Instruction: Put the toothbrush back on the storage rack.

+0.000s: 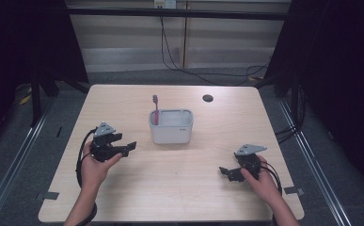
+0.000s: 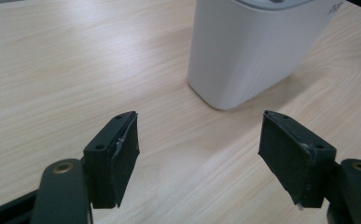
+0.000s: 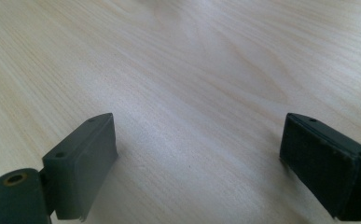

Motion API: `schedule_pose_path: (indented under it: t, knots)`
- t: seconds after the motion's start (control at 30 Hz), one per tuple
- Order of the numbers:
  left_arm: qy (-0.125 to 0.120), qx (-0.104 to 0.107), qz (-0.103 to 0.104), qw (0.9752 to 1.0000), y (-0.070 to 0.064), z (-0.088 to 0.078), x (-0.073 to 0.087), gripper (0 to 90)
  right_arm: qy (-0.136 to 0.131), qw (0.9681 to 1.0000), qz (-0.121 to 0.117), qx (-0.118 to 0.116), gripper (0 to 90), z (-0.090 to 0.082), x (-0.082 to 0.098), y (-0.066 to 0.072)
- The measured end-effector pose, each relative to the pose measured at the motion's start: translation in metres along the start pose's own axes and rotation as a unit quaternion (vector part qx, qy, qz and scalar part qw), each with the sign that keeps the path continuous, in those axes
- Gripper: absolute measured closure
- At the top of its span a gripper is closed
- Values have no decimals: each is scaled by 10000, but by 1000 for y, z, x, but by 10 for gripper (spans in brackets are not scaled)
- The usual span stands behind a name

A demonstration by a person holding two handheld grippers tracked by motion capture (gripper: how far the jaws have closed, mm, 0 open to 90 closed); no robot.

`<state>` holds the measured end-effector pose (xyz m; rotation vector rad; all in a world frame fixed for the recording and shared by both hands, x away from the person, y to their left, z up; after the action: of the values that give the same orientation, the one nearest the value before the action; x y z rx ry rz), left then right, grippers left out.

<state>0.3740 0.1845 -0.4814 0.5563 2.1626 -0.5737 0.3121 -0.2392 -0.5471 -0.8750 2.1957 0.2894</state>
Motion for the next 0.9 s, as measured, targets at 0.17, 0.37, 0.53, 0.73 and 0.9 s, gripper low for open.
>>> schedule_pose_path:
  t: [0.17, 0.37, 0.53, 0.73, 0.9]
  knots:
    - [25, -46, -18, 10000, 6, -2, 7, 284, 1, 10000, -6, -1, 104, 0, 0, 0]
    - [113, -98, 9, 9999, 15, -4, 18, 284, 2, 10000, -5, -1, 104, 0, 0, 0]
    - [112, -109, -59, 9999, 21, -5, 25, 284, 1, 10000, -1, 1, 104, 0, 0, 0]
    - [208, -129, -27, 9997, 31, -5, 36, 284, 2, 10000, -5, 0, 104, 0, 0, 0]
    - [281, -208, 29, 9994, 36, -6, 42, 284, 2, 10000, -5, 1, 104, 0, 0, 0]
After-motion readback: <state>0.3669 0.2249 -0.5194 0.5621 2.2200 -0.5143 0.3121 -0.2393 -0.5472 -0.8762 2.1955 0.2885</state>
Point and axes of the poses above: each handheld gripper's, and its own axes: z roughly forward along the jaws, x roughly out of its underside, y roughly to its left, the point moved 5 cm from there along z, roughly forward along the jaws, and after that the axes turned 7 degrees about -z, right-handed, at the moved point
